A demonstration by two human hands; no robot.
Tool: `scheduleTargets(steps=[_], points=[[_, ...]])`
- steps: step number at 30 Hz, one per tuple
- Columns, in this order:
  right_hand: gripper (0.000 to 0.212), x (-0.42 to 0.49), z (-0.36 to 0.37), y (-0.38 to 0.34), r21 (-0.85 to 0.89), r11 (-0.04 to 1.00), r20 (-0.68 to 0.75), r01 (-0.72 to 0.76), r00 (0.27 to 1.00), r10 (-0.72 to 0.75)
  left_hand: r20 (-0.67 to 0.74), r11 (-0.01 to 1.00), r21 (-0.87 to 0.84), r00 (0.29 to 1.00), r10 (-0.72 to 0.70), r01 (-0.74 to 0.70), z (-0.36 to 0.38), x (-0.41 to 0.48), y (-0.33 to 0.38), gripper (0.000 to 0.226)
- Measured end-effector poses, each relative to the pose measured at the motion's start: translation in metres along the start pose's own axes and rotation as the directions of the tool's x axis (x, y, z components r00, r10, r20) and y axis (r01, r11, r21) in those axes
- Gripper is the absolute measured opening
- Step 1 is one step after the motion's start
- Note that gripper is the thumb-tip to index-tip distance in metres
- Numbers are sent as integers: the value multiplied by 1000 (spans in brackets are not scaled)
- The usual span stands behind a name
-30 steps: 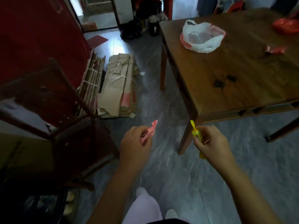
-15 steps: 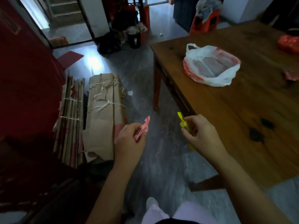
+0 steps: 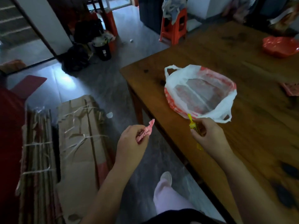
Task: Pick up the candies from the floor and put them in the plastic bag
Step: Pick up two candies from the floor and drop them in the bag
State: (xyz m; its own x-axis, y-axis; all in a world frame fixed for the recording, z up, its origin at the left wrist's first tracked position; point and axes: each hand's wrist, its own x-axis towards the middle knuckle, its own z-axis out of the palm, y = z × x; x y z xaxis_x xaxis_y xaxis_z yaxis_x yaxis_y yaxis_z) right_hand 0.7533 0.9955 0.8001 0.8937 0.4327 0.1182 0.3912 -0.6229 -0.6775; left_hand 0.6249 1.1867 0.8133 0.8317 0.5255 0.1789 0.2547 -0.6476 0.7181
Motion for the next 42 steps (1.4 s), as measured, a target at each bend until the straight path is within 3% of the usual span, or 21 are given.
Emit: scheduleTargets(steps=[6,15,19,22,27,32,36,39,42], points=[[25,95,-31,39,-56,994,-74,-90,994,86,145,983,-6,972,184,-185,36,114,30,18],[21,190,-15,88,-228,958,12,-171,984,179,329,974,-51,918,224,-219,87,185,35,20],[19,204,-6,107,-290,917,-30,-273,961,277,396,978,-61,894,209,-202,101,210,26,24],[29,212,0,116,-359,856,-46,-373,923,382,454,979,-97,867,205,-180,110,229,26,24],[38,213,1,112,-375,784,-89,-495,861,501,531,950,-162,788,311,-267,124,257,33,24],[27,191,-15,82,-180,856,-300,-484,856,421,591,910,-128,706,390,-395,159,283,46,20],[25,161,-24,53,-156,855,-480,-494,795,371,666,825,-108,576,474,-554,195,301,53,18],[27,145,-22,41,-124,826,-524,-550,743,416,720,786,-102,500,482,-610,216,311,56,14],[27,136,-14,32,-125,810,-543,-573,723,428,740,762,-86,470,480,-642,230,317,56,9]])
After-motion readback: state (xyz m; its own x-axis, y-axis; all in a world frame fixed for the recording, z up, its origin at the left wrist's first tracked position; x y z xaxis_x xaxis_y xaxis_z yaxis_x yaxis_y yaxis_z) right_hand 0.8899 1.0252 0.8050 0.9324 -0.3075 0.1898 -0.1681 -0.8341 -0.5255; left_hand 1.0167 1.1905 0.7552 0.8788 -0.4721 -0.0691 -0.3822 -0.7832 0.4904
